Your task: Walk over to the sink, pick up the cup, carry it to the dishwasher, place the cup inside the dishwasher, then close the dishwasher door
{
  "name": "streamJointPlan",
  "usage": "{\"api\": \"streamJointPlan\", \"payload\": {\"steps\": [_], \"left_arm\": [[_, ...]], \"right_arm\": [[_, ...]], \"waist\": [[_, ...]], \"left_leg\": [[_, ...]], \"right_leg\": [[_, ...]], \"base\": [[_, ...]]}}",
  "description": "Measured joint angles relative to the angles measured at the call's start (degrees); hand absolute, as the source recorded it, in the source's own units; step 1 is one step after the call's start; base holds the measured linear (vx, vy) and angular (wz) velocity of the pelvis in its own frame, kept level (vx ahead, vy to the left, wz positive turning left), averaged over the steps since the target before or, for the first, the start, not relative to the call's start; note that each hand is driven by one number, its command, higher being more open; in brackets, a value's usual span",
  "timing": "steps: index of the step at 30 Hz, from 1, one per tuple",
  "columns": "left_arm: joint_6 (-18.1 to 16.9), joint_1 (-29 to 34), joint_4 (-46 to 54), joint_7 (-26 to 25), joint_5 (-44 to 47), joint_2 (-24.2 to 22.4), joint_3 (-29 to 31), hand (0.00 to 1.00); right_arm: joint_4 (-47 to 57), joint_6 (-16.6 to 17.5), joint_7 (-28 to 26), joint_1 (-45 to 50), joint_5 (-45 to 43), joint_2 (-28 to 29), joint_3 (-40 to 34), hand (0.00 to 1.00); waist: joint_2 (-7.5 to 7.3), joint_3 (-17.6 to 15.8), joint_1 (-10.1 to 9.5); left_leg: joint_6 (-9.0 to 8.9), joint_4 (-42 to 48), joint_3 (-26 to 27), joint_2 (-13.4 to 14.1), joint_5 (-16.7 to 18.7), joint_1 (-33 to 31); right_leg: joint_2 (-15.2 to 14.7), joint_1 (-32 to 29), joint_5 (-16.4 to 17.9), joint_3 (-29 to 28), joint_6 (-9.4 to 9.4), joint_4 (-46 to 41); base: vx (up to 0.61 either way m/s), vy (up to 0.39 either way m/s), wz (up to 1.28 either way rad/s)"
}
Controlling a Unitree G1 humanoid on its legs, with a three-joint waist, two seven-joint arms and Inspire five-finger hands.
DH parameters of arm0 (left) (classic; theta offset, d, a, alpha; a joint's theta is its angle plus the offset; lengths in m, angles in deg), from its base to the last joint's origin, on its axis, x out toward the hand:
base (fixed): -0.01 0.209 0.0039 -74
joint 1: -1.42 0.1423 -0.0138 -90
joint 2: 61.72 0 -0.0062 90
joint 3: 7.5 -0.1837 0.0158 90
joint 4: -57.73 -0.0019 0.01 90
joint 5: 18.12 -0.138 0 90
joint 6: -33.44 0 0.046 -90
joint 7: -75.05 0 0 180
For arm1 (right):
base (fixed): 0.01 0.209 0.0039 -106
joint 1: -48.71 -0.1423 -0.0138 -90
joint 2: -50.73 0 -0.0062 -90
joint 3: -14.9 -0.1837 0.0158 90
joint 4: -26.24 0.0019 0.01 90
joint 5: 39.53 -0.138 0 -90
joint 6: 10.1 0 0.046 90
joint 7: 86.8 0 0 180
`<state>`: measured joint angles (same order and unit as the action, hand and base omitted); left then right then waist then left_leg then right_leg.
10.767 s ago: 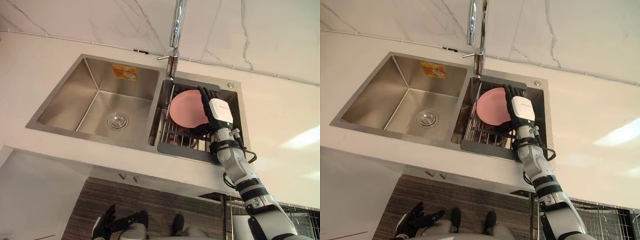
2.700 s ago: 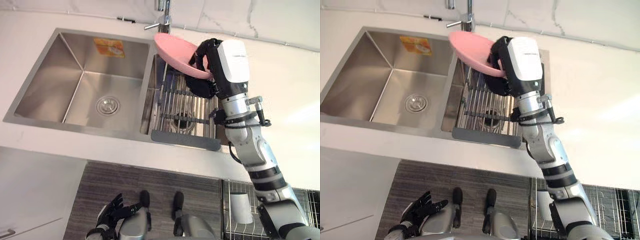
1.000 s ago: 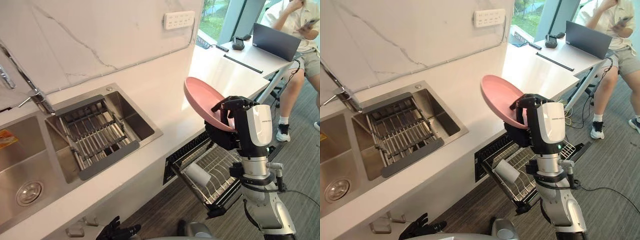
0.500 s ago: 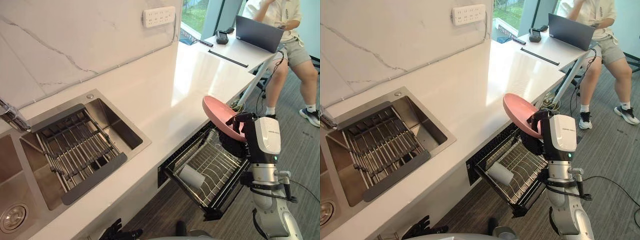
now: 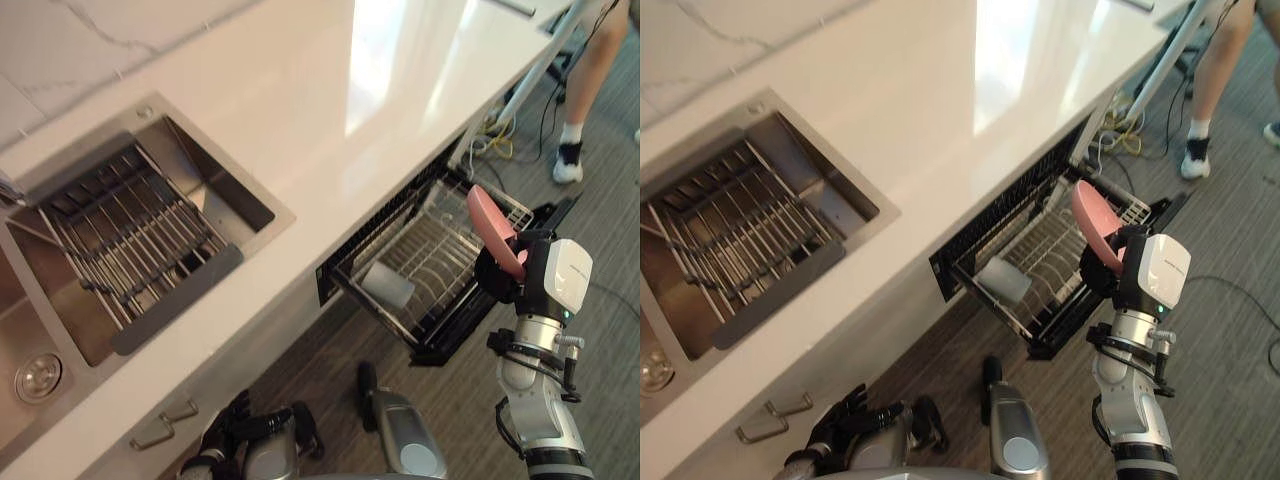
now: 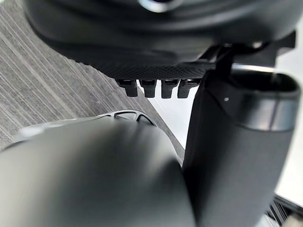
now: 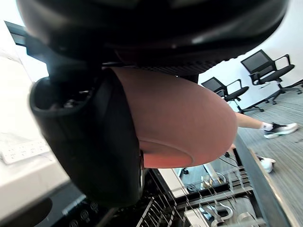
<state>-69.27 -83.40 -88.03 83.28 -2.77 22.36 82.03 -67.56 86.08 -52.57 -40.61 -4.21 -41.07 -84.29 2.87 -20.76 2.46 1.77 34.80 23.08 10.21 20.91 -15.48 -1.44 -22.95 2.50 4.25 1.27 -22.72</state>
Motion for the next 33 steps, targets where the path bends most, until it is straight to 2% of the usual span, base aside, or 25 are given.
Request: {"api": "streamJointPlan", "payload": {"steps": [3,6,10,15,24,33], "left_arm": [[-0.27,-2.25,1.72,-0.93,2.55,-0.08,-0.01,1.0],[-0.53,-4.75,2.35,-1.71,4.33,-0.42,0.13,1.0],[-1.86,-6.62,4.84,-2.46,4.3,-1.96,0.71,1.0],[-1.44,-6.89,8.02,-2.61,5.57,-2.55,2.42,1.0],[-0.65,-8.15,9.51,-2.19,6.1,-3.31,4.45,1.0],[-0.09,-8.35,10.27,-1.69,7.17,-3.41,4.47,1.0]], "right_arm": [[2.74,-1.13,0.05,-2.46,-0.41,0.23,1.45,0.0],[5.66,-1.39,0.3,-4.07,-0.41,0.26,3.01,0.0],[6.01,-2.0,0.48,-9.38,-0.62,0.05,3.86,0.0],[5.93,-3.17,0.47,-15.88,-3.08,-1.65,4.03,0.0],[-1.67,-7.92,-3.25,-23.86,-7.09,-6.39,4.64,0.0],[-15.22,-8.46,-10.03,-32.03,-11.03,-9.98,6.39,0.0]], "waist": [[0.27,-2.79,-0.38],[0.28,-4.03,-1.29],[0.41,-4.55,-2.45],[0.28,-5.27,-3.38],[0.15,-5.43,-4.29],[0.14,-5.44,-4.72]], "left_leg": [[0.63,4.82,0.04,0.8,1.44,-4.78],[0.84,8.75,-0.23,1.47,2.6,-8.68],[0.42,15.01,-2.06,3.03,4.36,-14.73],[0.03,18.84,-3.26,3.62,4.88,-20.14],[0.33,21.08,-4.66,3.57,5.22,-24.95],[0.34,20.83,-4.35,3.04,5.17,-26.23]], "right_leg": [[-0.73,-5.5,1.42,0.14,-0.38,-5.59],[-1.46,-10.16,3.01,0.71,-0.58,-10.37],[-2.02,-16.26,5.8,2.39,-1.59,-17.24],[-3.11,-21.55,7.78,3.75,-2.38,-22.1],[-4.44,-25.53,8.32,5.3,-2.84,-24.51],[-5.64,-27.11,8.34,6.08,-2.98,-24.98]], "base": [[-0.13,0.024,-0.04],[-0.07,-0.012,0.0],[-0.02,-0.05,0.11],[-0.01,-0.038,0.13],[-0.05,0.0,0.09],[-0.02,0.002,0.01]]}}
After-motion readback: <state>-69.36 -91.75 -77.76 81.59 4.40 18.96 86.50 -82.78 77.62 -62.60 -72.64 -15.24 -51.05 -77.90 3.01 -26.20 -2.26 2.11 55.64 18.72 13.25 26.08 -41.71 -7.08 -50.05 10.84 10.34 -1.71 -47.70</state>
